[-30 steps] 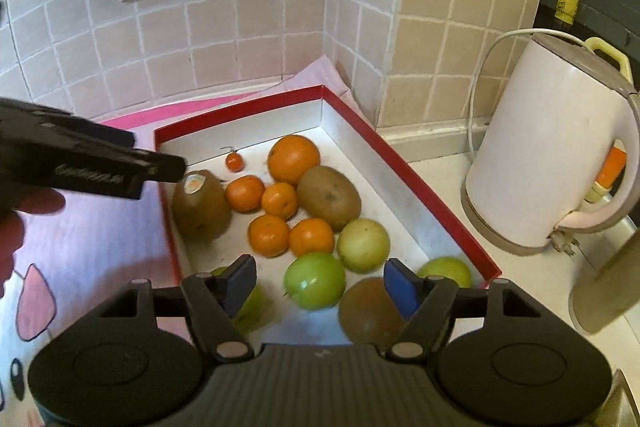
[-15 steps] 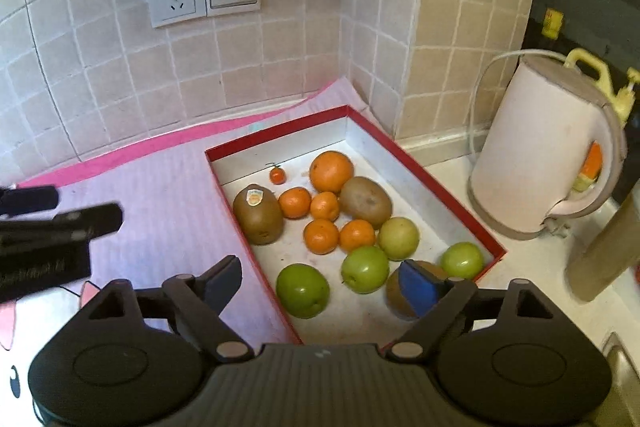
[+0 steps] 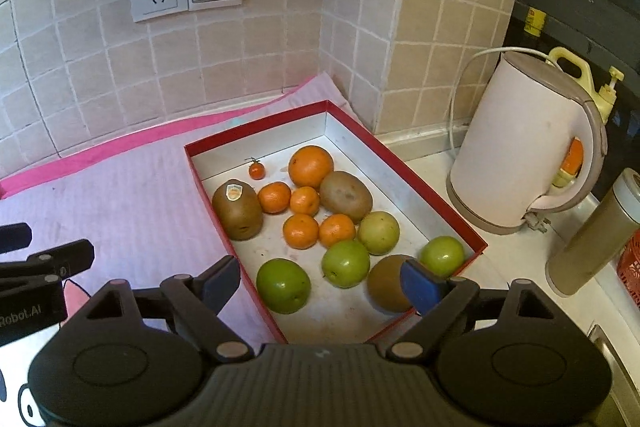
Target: Organize fruits
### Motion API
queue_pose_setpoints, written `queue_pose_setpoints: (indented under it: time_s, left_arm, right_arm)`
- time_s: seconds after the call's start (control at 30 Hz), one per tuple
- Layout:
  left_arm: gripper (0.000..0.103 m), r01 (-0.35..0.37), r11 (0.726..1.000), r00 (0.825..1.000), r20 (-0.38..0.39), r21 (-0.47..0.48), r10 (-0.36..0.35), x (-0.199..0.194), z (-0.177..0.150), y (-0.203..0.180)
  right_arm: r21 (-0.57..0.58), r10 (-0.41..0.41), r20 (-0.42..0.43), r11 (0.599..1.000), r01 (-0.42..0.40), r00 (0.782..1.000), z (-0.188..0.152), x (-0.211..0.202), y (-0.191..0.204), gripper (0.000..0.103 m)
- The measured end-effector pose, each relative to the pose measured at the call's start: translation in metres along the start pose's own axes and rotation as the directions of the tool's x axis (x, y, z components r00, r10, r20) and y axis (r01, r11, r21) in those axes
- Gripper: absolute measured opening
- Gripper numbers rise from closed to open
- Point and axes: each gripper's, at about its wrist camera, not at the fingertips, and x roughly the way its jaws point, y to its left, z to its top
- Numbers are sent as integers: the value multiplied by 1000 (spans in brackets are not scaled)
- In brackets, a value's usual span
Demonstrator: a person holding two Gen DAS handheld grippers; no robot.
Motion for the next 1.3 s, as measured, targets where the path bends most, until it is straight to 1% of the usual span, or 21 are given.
queue_pose_setpoints:
  time_s: [0.27, 0.5, 0.63, 1.03, 1.3]
  left_arm:
    - [81, 22, 1000, 1000, -6, 14, -21, 4, 2, -7]
    - [81, 22, 999, 1000, -6, 25, -21, 6, 3, -9]
    - [81, 38, 999, 999, -12, 19, -37, 8, 4, -8]
    - [81, 40, 999, 999, -12, 27, -40, 10, 4, -10]
    - [81, 41, 999, 999, -12, 30, -41, 10, 3, -11]
  right_arm:
    - [14, -22, -4, 1000, 22, 1000, 0, 4, -8, 89]
    - [10, -24, -6, 1000, 24, 1000, 1, 6, -10, 89]
    - [10, -22, -5, 1000, 22, 1000, 1, 7, -10, 89]
    - [-10, -27, -15, 1000, 27, 1000, 1, 11, -11, 89]
    - [-9, -16, -15, 1000, 16, 1000, 1, 12, -12, 89]
